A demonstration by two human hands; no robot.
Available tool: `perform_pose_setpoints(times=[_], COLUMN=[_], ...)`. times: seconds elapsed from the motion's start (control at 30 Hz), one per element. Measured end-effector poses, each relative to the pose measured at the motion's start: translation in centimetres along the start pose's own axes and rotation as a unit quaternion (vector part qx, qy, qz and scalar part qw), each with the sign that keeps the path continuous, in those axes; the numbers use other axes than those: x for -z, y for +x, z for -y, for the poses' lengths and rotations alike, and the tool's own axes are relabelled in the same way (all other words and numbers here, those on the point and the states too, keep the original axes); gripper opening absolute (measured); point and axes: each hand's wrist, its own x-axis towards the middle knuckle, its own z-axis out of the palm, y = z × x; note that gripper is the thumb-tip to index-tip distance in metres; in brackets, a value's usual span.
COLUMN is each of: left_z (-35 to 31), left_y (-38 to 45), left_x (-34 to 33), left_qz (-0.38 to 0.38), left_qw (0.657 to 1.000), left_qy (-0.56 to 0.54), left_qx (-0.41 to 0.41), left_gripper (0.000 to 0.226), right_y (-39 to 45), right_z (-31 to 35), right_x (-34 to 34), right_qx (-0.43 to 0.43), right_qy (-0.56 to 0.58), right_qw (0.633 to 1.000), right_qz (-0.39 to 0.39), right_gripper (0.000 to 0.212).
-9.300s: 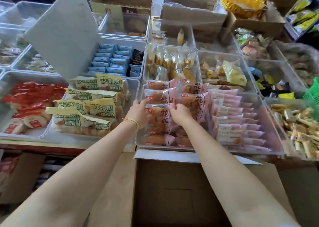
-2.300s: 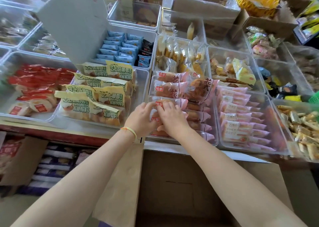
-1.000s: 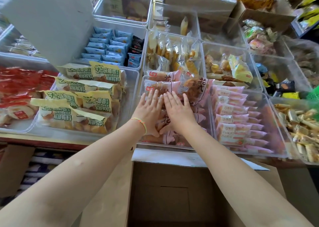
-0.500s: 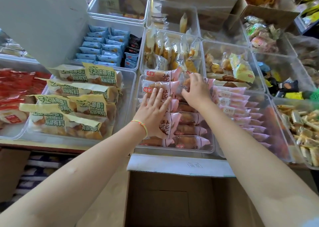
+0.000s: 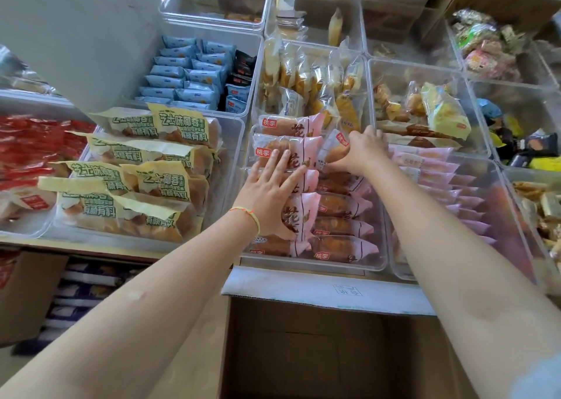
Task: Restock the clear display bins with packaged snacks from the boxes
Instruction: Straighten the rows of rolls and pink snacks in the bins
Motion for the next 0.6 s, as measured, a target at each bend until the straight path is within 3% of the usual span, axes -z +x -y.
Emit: perform_pose_setpoints(times=[0.07, 0.17, 0.33, 0.43, 0.6], left_z=[-0.1, -0.1, -0.2, -0.6, -0.2], left_y=[0.0, 0.0, -0.2, -0.4, -2.2], left_x=[0.0, 0.1, 0.4, 1.2, 2.9], left_qz=[0.000, 0.000, 0.008, 0.020, 0.015], left_qw=[1.000, 1.000, 1.000, 0.999, 1.000], left_qy=[0.002, 0.005, 0.011, 0.025, 0.017], left_qx=[0.002, 0.005, 0.006, 0.002, -0.012], left_gripper=[0.138, 0.137, 0.137, 0.140, 0.140], right_y=[-0.8, -2.3, -6.7, -10.4, -16.3], right_z=[-0.2, -0.2, -0.2, -0.3, 0.5], right_x=[0.2, 0.8, 3.2, 5.4, 8.2], right_qx=[0.013, 0.012, -0.038, -0.035, 0.074], right_qy=[0.029, 0.045, -0.011, -0.043, -0.053], right_qw=[0.999, 0.999, 0.999, 0.998, 0.988], right_qz=[0.014, 0.026, -0.034, 0.009, 0.125], right_gripper=[0.099, 0.084, 0.081, 0.084, 0.058])
